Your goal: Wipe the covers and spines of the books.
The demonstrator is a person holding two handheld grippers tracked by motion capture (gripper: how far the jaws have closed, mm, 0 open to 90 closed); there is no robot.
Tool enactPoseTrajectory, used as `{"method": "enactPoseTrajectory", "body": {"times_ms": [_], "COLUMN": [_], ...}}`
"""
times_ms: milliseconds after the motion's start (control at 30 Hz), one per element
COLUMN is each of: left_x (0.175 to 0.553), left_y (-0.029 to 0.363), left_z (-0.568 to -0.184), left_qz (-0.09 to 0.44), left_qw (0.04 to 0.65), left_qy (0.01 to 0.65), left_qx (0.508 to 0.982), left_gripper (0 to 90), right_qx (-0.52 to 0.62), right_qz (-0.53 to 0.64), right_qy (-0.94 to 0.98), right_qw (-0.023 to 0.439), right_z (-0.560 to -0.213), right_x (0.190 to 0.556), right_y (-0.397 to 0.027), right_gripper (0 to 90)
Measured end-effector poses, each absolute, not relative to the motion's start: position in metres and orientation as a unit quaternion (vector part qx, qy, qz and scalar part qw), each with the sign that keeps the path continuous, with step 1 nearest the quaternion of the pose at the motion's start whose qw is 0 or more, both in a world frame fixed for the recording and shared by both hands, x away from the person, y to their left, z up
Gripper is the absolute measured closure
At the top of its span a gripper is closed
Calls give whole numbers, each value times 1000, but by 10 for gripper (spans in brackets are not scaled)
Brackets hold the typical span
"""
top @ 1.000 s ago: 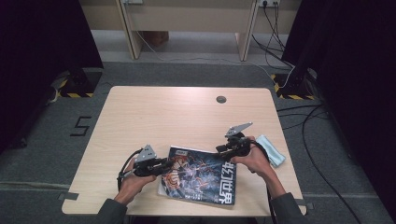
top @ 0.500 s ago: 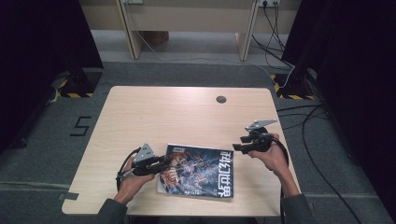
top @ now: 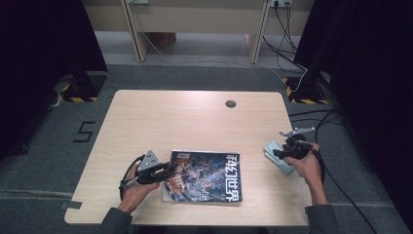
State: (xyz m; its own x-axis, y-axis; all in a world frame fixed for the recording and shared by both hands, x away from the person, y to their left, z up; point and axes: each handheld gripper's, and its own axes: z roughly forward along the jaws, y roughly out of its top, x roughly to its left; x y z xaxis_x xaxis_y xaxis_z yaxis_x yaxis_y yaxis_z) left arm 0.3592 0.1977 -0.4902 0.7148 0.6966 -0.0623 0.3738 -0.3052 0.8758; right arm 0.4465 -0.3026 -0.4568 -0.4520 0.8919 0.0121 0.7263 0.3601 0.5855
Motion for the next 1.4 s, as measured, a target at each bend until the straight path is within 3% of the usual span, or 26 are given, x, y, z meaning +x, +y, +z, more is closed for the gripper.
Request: {"method": "enactPoseTrajectory", "body": {"times_ms": [233,433,533,1000,1400], "left_x": [359,358,358,354,352], "left_y": [197,196,196,179,173], "left_z": [-491,-492,-493,-499,-502], "left_qz": [169,176,175,178,168], "left_qw": [482,479,478,466,462], "left_qy": [339,339,340,327,328], "left_qx": [790,790,791,803,807], "left_gripper": [805,805,805,804,806], "right_qx": [516,521,519,490,443], "right_qz": [237,270,274,330,370], "right_qy": [809,802,802,797,808], "right_qw": [150,114,113,127,121], "right_z": [-474,-484,-484,-453,-434], "right_x": [449,450,449,442,437], "right_y": [-321,-328,-326,-307,-263], "right_gripper": [541,750,798,816,816]}}
